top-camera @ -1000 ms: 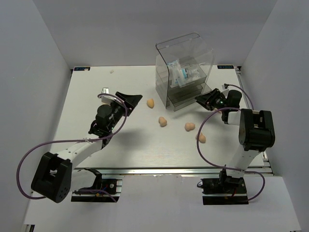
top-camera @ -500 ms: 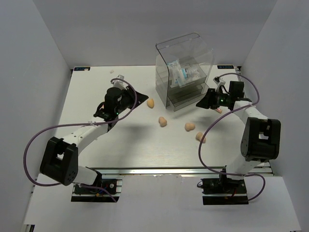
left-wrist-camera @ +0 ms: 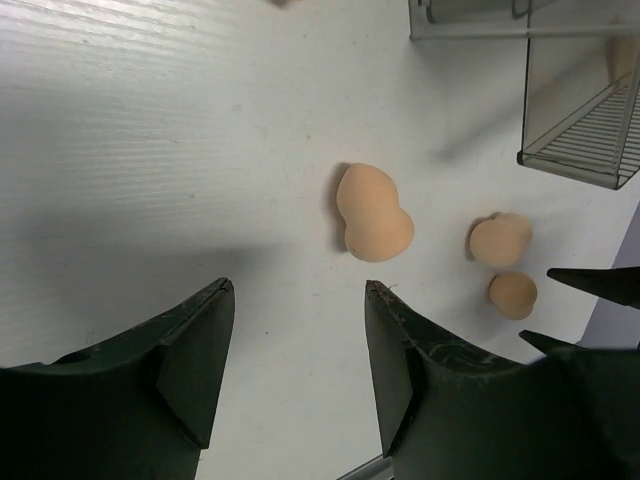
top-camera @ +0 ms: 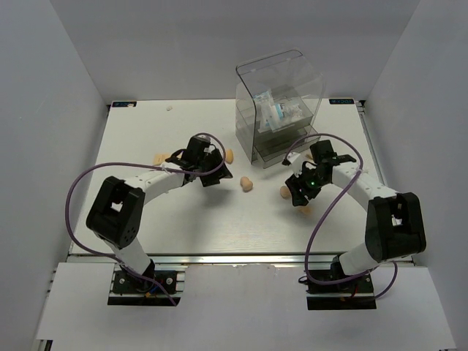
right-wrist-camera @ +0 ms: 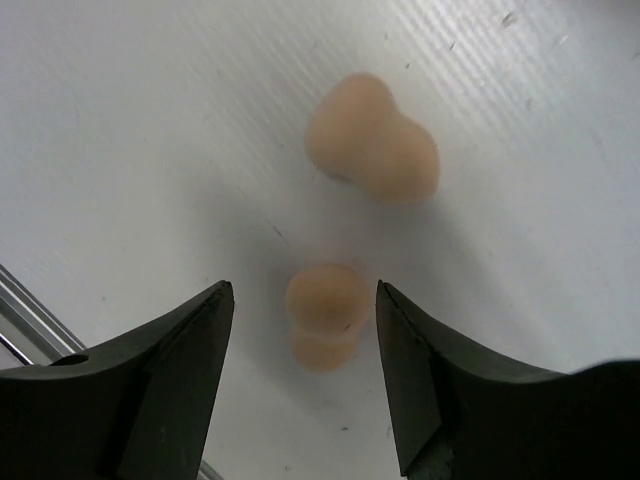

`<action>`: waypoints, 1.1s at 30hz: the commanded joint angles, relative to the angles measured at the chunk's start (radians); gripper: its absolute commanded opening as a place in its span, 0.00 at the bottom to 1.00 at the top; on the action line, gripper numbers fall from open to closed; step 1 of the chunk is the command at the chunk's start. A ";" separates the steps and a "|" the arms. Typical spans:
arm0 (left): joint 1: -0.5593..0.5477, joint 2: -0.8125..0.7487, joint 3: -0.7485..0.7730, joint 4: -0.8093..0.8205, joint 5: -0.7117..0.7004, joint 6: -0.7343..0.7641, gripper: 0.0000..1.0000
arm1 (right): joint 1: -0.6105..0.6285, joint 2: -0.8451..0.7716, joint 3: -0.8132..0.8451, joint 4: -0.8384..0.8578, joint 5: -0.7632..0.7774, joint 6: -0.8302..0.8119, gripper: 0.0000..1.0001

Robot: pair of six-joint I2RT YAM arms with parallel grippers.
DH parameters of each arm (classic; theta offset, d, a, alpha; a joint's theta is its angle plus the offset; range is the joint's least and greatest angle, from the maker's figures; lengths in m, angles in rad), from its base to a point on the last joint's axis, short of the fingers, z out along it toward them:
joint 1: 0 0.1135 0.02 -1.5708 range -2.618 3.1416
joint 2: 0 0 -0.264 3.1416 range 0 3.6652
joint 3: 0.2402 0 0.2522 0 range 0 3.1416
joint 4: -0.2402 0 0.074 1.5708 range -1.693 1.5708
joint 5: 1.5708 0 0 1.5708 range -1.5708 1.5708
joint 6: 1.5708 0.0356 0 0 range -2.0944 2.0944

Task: Organize the makeup

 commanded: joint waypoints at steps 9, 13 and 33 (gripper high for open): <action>-0.054 0.023 0.027 0.028 -0.052 0.024 0.64 | 0.050 -0.005 -0.082 -0.027 0.232 -0.082 0.62; -0.089 0.042 0.021 0.068 -0.086 0.043 0.64 | 0.050 0.003 -0.127 0.005 0.225 -0.082 0.53; -0.170 0.091 0.037 0.153 -0.233 0.001 0.64 | 0.001 -0.240 -0.084 0.563 0.139 -0.508 0.01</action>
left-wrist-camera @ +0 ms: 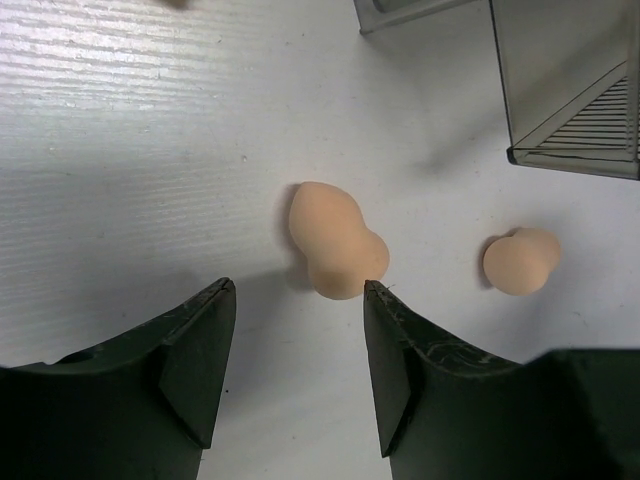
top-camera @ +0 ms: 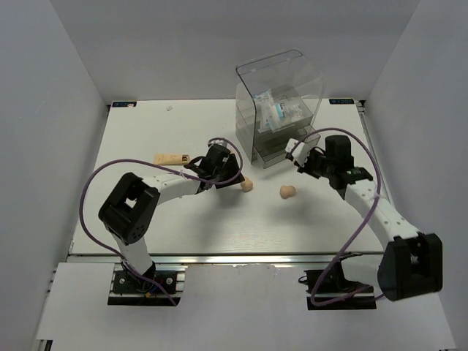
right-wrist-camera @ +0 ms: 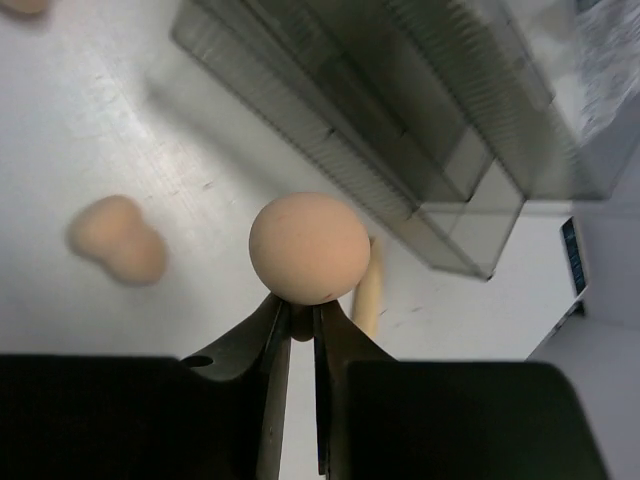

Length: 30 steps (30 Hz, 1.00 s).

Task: Organize the makeup

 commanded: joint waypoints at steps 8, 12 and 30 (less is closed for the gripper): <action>-0.016 0.023 0.051 0.009 -0.061 -0.030 0.64 | -0.027 0.350 0.322 0.222 0.065 -0.247 0.08; -0.017 0.022 0.046 0.010 -0.064 -0.031 0.64 | -0.025 0.428 0.404 0.209 0.064 -0.286 0.16; -0.021 0.111 0.112 0.024 -0.043 -0.057 0.63 | -0.042 0.551 0.465 0.190 0.106 -0.277 0.43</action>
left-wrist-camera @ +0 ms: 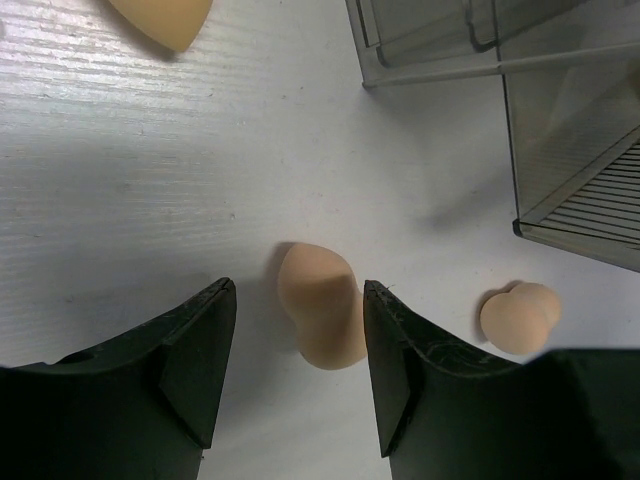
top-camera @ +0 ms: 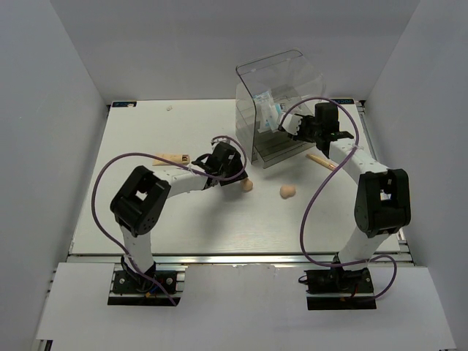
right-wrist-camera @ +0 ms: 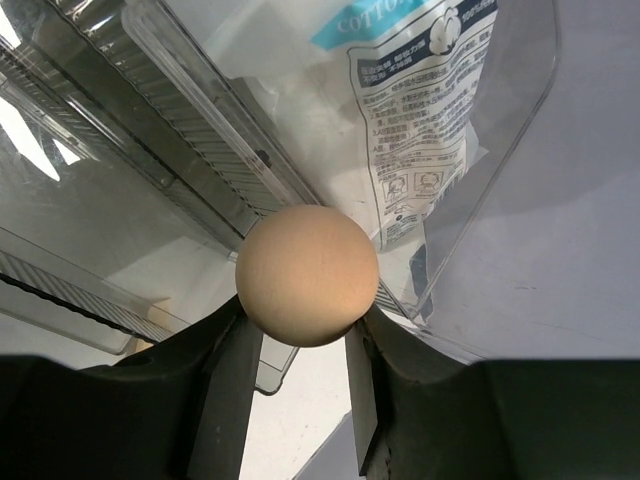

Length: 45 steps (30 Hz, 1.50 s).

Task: Organize the makeup

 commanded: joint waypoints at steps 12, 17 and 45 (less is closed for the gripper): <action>-0.008 0.013 0.033 0.004 0.012 -0.014 0.63 | -0.013 0.021 0.031 -0.027 -0.037 0.013 0.45; -0.008 0.022 0.039 0.002 0.015 -0.013 0.63 | -0.014 0.004 0.021 -0.035 -0.052 0.022 0.46; -0.017 0.016 0.036 -0.001 0.012 -0.013 0.63 | -0.025 -0.062 -0.028 -0.072 -0.088 0.140 0.60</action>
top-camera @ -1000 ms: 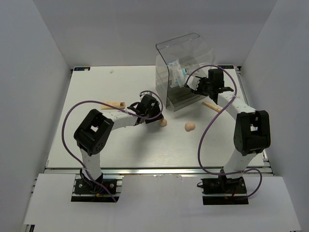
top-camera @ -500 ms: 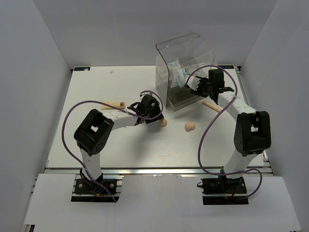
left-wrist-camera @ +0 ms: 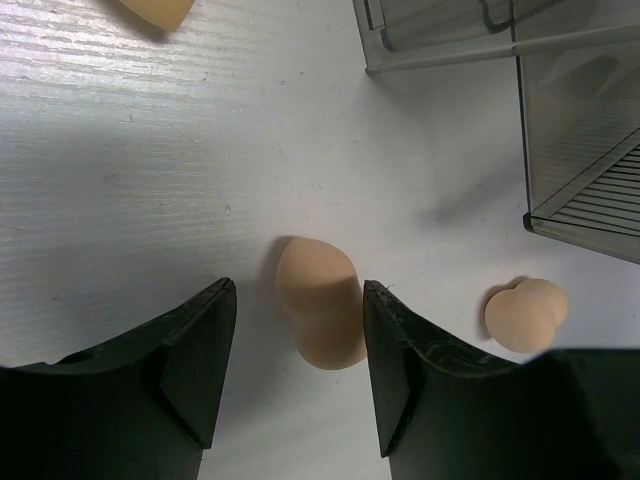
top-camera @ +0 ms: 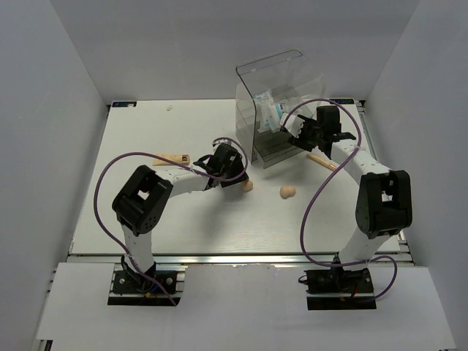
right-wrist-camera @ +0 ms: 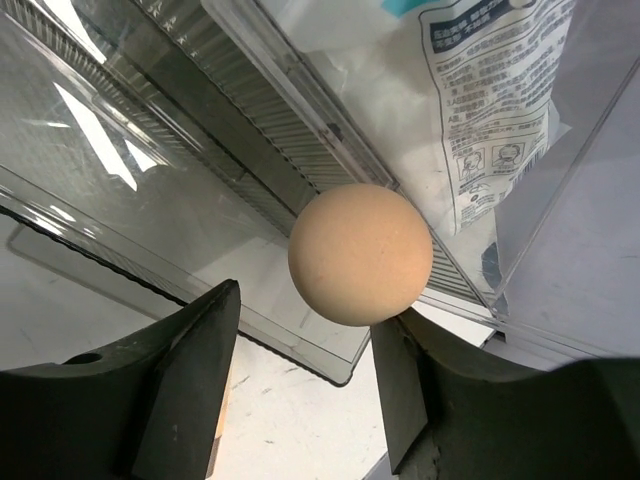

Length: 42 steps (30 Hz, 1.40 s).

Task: Organize the makeup

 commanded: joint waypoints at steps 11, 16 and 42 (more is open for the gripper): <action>-0.016 -0.017 0.025 -0.002 -0.001 0.000 0.63 | -0.011 -0.053 0.020 -0.030 -0.056 0.161 0.60; -0.019 -0.022 0.019 -0.001 -0.004 -0.002 0.63 | -0.015 -0.054 0.023 -0.033 -0.062 0.205 0.60; -0.028 0.093 0.140 -0.031 0.044 0.012 0.26 | -0.096 -0.487 -0.181 0.039 -0.458 0.500 0.56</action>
